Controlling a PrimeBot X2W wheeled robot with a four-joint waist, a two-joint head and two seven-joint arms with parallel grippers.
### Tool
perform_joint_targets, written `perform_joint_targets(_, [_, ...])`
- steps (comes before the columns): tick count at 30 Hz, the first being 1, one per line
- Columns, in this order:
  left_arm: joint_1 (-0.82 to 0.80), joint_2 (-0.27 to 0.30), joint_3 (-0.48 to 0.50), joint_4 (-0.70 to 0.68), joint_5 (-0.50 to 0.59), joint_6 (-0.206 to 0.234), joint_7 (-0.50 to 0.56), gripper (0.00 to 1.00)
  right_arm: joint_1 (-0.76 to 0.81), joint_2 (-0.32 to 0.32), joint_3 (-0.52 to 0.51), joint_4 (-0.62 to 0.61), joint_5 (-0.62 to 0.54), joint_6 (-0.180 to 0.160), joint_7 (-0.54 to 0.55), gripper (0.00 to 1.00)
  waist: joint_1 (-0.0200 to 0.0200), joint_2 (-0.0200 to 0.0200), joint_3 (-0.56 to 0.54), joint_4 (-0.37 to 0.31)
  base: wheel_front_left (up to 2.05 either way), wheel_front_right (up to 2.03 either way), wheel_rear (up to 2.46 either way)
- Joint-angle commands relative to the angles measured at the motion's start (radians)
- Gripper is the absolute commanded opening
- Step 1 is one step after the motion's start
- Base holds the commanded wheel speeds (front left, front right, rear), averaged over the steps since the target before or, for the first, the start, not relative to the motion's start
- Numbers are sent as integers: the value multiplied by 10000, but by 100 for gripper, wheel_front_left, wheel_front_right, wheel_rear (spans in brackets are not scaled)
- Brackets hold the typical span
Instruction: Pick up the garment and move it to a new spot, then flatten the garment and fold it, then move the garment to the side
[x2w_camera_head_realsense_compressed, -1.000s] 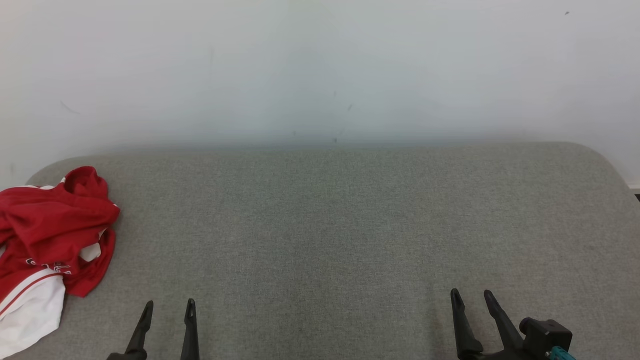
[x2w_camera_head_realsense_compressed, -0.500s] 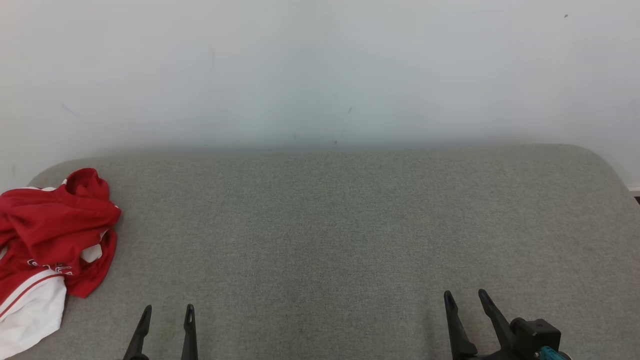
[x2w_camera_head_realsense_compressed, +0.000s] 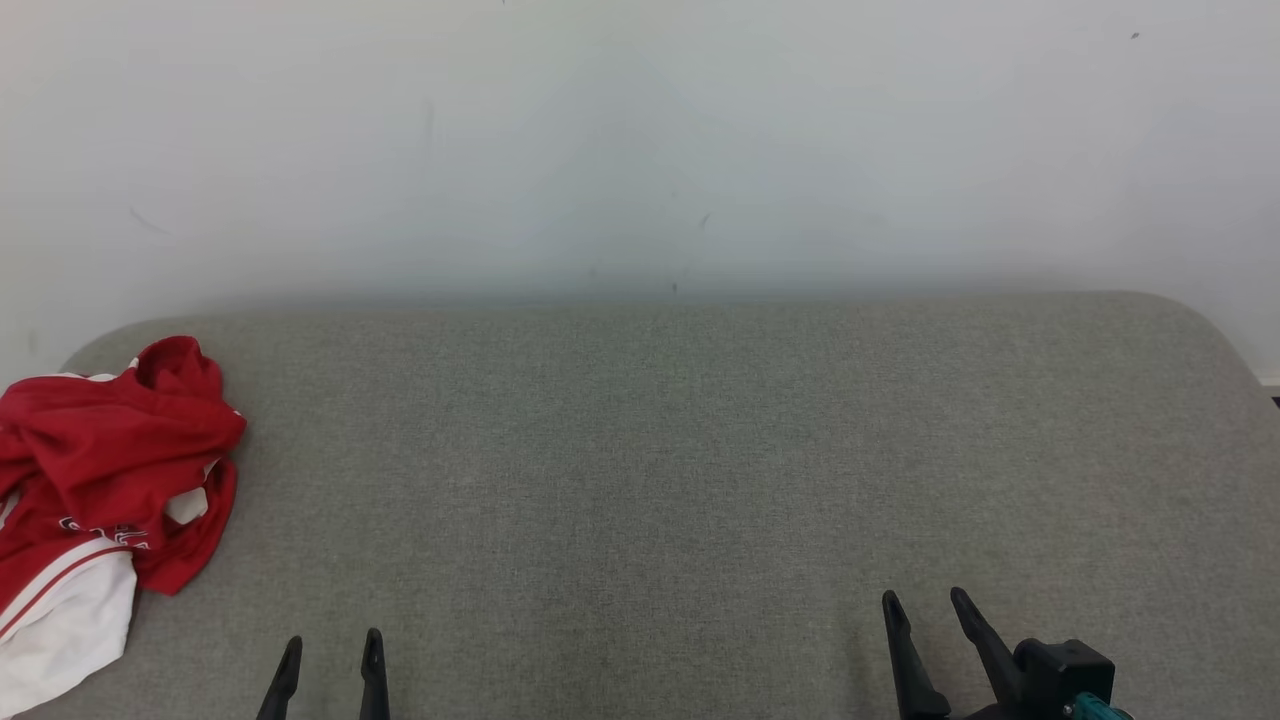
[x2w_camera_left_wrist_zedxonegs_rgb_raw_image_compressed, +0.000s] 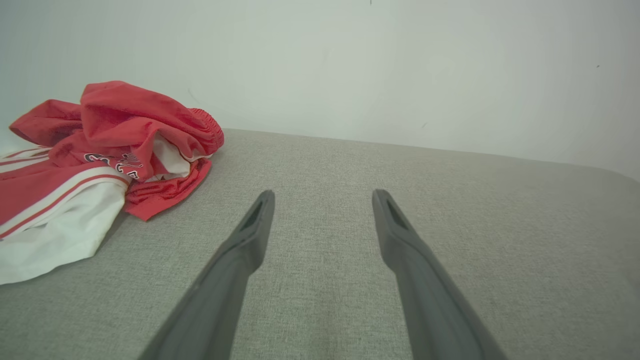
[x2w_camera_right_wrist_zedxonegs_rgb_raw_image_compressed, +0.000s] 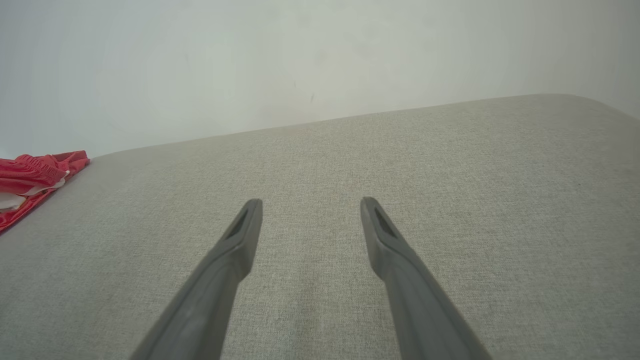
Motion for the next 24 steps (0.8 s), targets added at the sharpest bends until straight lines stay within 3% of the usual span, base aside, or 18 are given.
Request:
perform_joint_targets(1, [-87,-46,53,111,-119,-55,-36,100,92,-21,10,-26,104,-21,122,100,0,0,1,13,0,0,0])
perform_joint_targets(24, [-394,-116,156,633,-141,-93,-38,100,307,-18,-157,-515,60,-21,650,100,0,0,0,203,0,0,0])
